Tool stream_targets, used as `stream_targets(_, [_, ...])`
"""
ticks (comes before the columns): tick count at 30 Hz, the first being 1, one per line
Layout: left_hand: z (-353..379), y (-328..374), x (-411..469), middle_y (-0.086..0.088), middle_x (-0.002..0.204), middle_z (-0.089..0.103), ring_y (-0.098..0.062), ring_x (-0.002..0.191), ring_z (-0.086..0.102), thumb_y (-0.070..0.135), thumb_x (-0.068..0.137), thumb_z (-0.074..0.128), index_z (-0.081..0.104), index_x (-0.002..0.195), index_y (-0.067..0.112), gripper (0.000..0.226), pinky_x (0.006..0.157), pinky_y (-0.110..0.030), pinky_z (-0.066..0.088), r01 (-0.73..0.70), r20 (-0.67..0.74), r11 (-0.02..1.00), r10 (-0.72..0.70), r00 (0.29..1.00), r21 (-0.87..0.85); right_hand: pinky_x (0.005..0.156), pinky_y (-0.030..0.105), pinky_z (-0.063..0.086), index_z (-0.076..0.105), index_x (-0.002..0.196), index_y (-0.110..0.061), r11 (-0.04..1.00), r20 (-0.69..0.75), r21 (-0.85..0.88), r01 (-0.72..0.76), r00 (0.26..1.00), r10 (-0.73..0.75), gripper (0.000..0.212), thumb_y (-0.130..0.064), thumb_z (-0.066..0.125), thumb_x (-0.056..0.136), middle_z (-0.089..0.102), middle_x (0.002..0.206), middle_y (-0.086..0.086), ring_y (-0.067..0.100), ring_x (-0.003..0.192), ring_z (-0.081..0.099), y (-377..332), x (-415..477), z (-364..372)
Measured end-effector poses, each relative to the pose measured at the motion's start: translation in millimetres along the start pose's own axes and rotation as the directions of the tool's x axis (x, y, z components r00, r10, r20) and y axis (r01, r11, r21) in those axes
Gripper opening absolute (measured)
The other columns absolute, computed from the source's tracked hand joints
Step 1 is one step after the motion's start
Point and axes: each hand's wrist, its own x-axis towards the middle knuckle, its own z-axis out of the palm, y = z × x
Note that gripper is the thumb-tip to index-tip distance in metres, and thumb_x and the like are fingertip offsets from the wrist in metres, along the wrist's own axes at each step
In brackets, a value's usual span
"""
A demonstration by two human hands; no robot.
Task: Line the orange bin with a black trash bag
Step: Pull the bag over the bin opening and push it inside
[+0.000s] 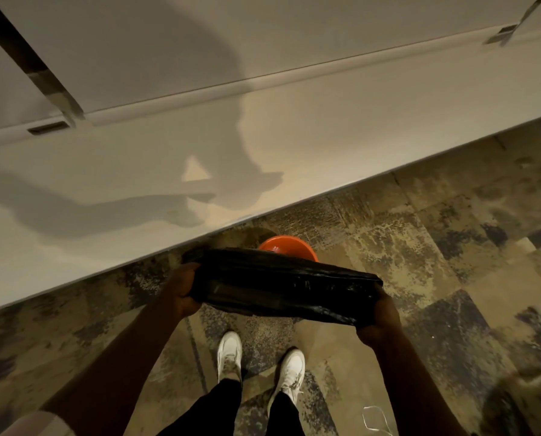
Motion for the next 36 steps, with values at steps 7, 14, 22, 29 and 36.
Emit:
stream_targets(7, [20,-1,-13,-0.023,0.112,0.075,-0.042,0.102,0.072,0.022,0.1,0.063,0.076,0.097,0.016,0.015,0.096,-0.056,0.059,-0.106,-0.094,0.94,0.144,0.985,0.325,0.094,0.056,0.06,0.063,0.139,-0.012,0.989,-0.096,-0.075,0.125,0.987,-0.132,0.083,-0.064,0.083,0.076,0.073,0.128,0.014,0.041,0.108,0.073,10,13,0])
stream_targets(14, [27,-10,11,-0.02,0.109,0.078,-0.039,0.1,0.074,0.062,0.076,0.058,0.08,0.093,0.02,0.05,0.101,-0.058,0.057,-0.082,-0.043,0.867,0.118,0.992,0.492,0.09,0.054,0.06,0.062,0.131,-0.011,0.973,-0.148,-0.195,0.122,0.977,-0.152,0.076,-0.069,0.073,0.083,0.069,0.117,0.011,0.039,0.104,0.069,18,28,5])
stream_targets(22, [50,-33,45,-0.005,0.117,0.077,-0.029,0.107,0.072,0.086,0.083,0.046,0.079,0.107,0.031,0.068,0.105,-0.049,0.055,-0.062,-0.028,0.883,0.084,0.996,0.465,0.078,0.045,0.061,0.064,0.109,-0.013,0.933,-0.113,-0.338,0.121,0.979,-0.168,0.064,-0.074,0.054,0.094,0.07,0.098,0.007,0.033,0.088,0.07,30,58,7])
stream_targets(29, [86,-57,87,-0.008,0.076,0.065,-0.011,0.059,0.067,0.05,0.109,0.043,0.062,0.074,0.023,0.048,0.066,-0.026,0.051,-0.032,-0.031,0.902,0.05,0.998,0.431,0.094,0.047,0.056,0.067,0.096,-0.025,0.931,-0.039,-0.338,0.136,0.987,-0.159,0.048,-0.068,0.047,0.101,0.072,0.101,0.003,0.03,0.097,0.07,36,114,13])
stream_targets(36, [67,-104,209,-0.016,0.086,0.075,-0.043,0.091,0.074,0.061,0.095,0.06,0.078,0.07,0.022,0.049,0.095,-0.057,0.056,-0.013,-0.112,0.836,0.089,0.99,0.548,0.065,0.035,0.053,0.066,0.086,-0.024,0.846,-0.027,-0.524,0.099,0.991,-0.132,0.057,-0.072,0.037,0.101,0.068,0.085,0.003,0.026,0.079,0.066,61,214,11])
